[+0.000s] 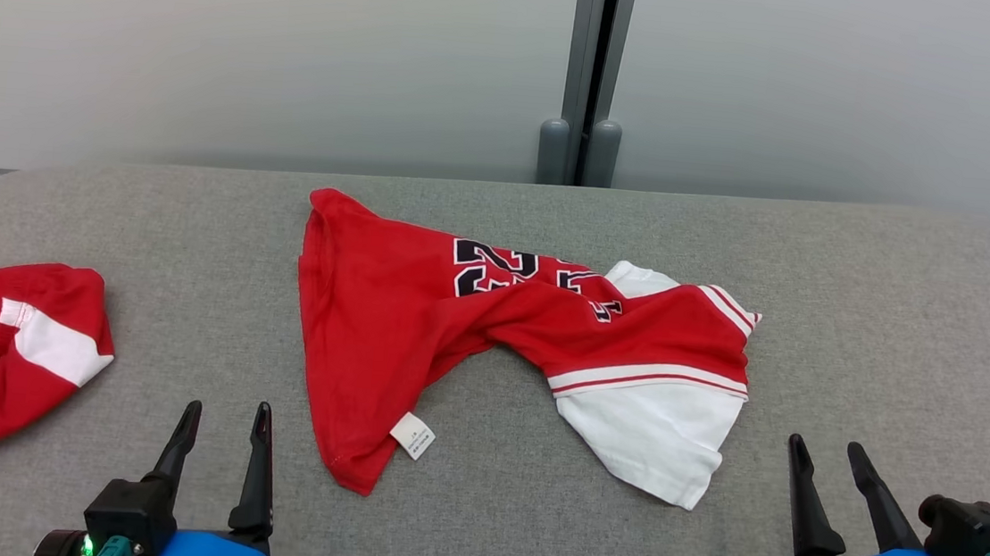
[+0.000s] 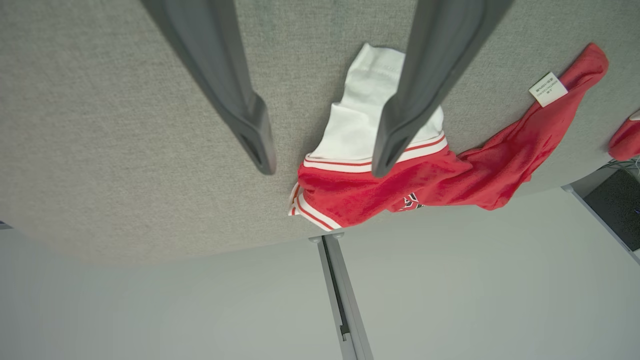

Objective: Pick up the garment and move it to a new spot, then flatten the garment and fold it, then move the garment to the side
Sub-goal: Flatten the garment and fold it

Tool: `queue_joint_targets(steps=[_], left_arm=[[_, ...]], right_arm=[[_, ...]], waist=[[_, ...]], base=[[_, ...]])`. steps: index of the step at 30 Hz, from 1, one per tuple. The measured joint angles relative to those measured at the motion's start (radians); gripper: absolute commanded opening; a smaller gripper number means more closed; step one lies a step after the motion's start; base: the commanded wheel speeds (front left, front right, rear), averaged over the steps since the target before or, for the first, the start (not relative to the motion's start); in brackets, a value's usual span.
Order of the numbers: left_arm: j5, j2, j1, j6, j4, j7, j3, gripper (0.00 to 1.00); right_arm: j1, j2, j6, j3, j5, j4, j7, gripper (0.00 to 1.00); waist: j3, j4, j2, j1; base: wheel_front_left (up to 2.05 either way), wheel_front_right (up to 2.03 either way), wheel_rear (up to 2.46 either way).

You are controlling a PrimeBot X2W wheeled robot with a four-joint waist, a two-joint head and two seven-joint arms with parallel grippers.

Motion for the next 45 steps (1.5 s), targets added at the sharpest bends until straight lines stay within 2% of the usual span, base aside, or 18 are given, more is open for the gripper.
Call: queue_joint_targets(steps=[12, 18, 22, 25, 29, 35, 41, 45], left_arm=[[0.004, -0.001, -0.021, -0.023, 0.051, 0.026, -0.026, 1.00], [-0.020, -0.025, -0.073, -0.075, 0.176, 0.142, -0.083, 1.00], [-0.030, -0.050, -0.114, -0.090, 0.251, 0.178, -0.104, 1.00], [-0.038, -0.067, -0.146, -0.087, 0.298, 0.190, -0.105, 1.00], [-0.044, -0.085, -0.188, -0.057, 0.364, 0.212, -0.101, 1.00], [-0.050, -0.098, -0.242, -0.036, 0.437, 0.223, -0.097, 1.00], [-0.055, -0.105, -0.290, -0.040, 0.496, 0.211, -0.098, 1.00], [-0.063, -0.113, -0.322, -0.053, 0.534, 0.207, -0.105, 1.00]], right_arm=[[-0.012, 0.000, 0.000, 0.034, 0.007, 0.011, 0.015, 1.00], [-0.081, 0.000, 0.000, 0.104, 0.022, 0.137, 0.084, 1.00], [-0.144, 0.000, 0.000, 0.130, 0.027, 0.244, 0.105, 1.00], [-0.191, 0.001, 0.000, 0.128, 0.018, 0.326, 0.103, 1.00], [-0.248, 0.000, 0.000, 0.120, 0.001, 0.426, 0.094, 1.00], [-0.318, 0.000, 0.000, 0.146, -0.005, 0.535, 0.073, 1.00], [-0.369, -0.001, 0.000, 0.185, -0.002, 0.606, 0.073, 1.00], [-0.384, -0.009, -0.002, 0.251, 0.034, 0.614, 0.082, 1.00]], waist=[[0.027, 0.000, 0.0000, 0.0000], [0.043, -0.009, 0.0001, 0.0001], [0.054, -0.015, 0.0001, 0.0001], [0.062, -0.013, 0.0002, 0.0001], [0.073, -0.008, 0.0003, 0.0001], [0.096, -0.009, 0.0003, 0.0002], [0.117, -0.013, 0.0002, -0.0001], [0.127, -0.012, 0.0001, -0.0001]], base=[[0.00, 0.00, 0.00], [0.00, 0.00, 0.00], [0.00, 0.00, 0.00], [0.00, 0.00, 0.00], [0.00, 0.00, 0.00], [0.00, 0.00, 0.00], [0.00, 0.00, 0.00], [0.00, 0.00, 0.00]])
